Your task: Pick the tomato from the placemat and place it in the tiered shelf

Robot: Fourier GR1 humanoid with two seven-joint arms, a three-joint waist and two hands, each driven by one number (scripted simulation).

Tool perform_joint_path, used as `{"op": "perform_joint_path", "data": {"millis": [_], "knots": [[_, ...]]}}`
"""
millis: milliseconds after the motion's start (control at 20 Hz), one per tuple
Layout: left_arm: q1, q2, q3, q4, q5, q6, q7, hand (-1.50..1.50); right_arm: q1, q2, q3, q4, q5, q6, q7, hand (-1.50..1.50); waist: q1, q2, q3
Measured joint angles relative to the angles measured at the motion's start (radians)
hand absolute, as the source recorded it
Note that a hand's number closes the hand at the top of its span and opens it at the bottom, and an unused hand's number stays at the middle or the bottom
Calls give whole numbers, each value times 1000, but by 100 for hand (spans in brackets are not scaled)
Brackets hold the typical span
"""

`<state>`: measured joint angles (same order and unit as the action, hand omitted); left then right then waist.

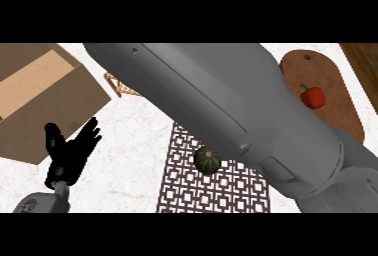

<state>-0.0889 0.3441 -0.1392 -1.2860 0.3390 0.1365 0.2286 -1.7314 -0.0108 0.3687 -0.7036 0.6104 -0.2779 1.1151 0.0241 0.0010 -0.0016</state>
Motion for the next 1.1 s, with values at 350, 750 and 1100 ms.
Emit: {"op": "perform_joint_path", "data": {"millis": [350, 750, 1100], "knots": [[17, -22, -8, -21, -23, 8, -6, 0, 2, 5, -24, 135, 11, -10, -73, 150, 5, 3, 0], [31, -15, 13, -30, -21, -17, -4, 0, 7, 6, -64, 257, 35, -55, -142, 150, 7, 5, 0], [-4, -32, 20, -25, -38, -5, 20, 0, 13, 5, -107, 319, 45, -101, -236, 150, 7, 9, 0]]}}
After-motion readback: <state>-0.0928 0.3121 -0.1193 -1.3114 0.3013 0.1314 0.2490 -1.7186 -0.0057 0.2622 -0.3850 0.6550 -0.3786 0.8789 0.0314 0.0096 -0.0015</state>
